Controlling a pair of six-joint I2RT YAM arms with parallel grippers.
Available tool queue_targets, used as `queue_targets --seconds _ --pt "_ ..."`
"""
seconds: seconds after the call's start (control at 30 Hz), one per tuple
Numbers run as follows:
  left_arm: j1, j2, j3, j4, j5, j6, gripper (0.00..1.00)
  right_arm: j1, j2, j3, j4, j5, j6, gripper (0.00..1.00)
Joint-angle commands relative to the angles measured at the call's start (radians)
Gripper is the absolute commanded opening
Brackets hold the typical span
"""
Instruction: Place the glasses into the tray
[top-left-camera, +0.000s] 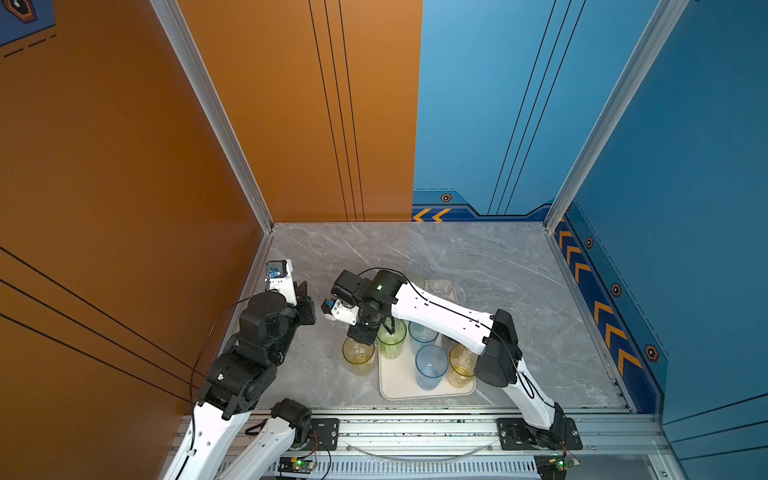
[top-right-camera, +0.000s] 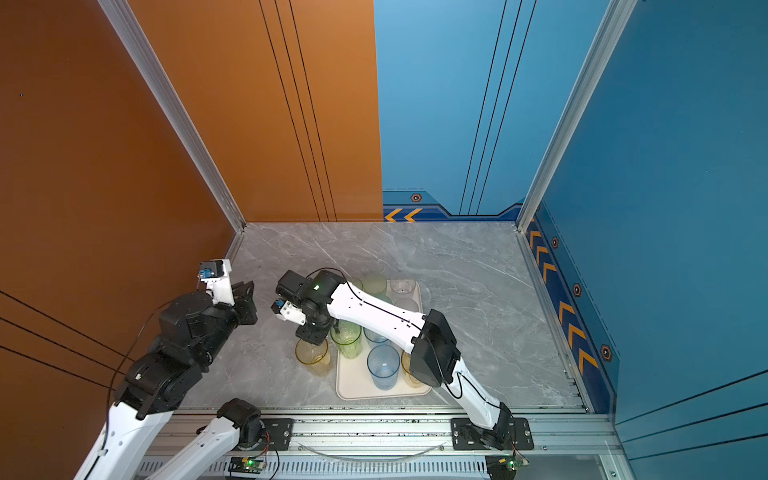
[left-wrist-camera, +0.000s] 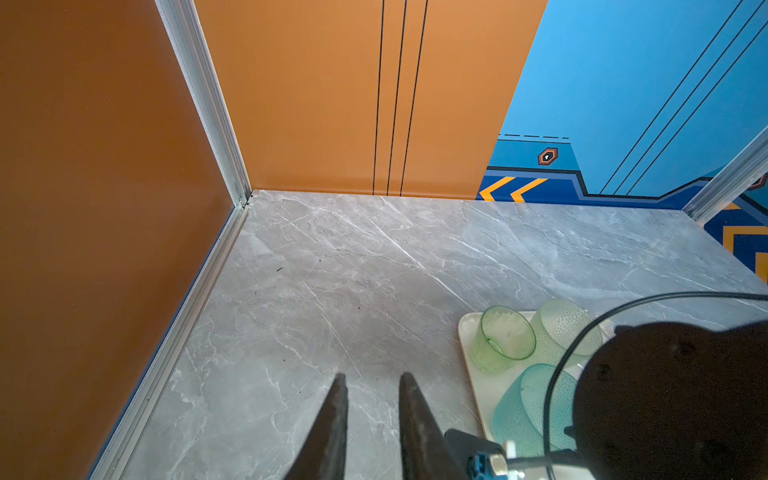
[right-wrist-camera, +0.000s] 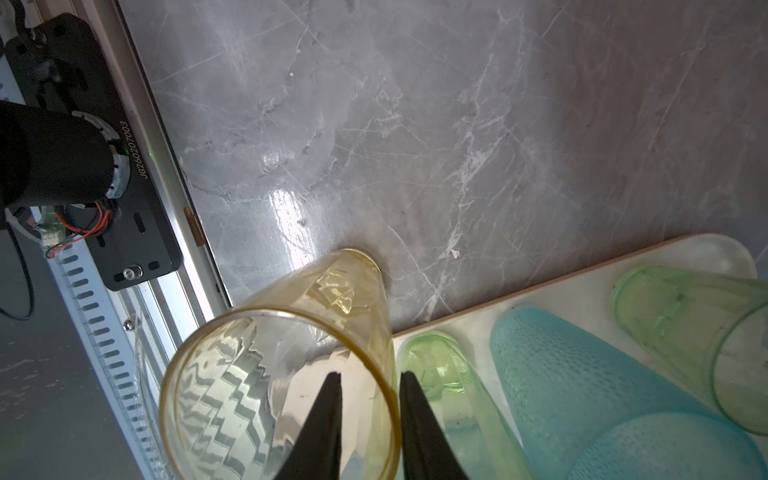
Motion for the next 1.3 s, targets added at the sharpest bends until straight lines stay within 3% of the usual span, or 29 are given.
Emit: queue_targets --seconds 0.0,0.77,1.27 --pt "0.014 -0.011 -0.013 -0.007 0.023 0.01 0.24 0.009 0.018 0.031 -0.043 0.005 -0.02 0.22" --pt "0.032 -0.018 -0.007 -0.017 0.046 0.012 0.24 0.044 0.047 0.053 -0.06 0.061 -0.055 0.04" --pt "0.036 -0.009 0.008 -0.033 0.056 0.016 0.24 0.062 -0.015 0.052 -0.052 0.073 -0.072 0.02"
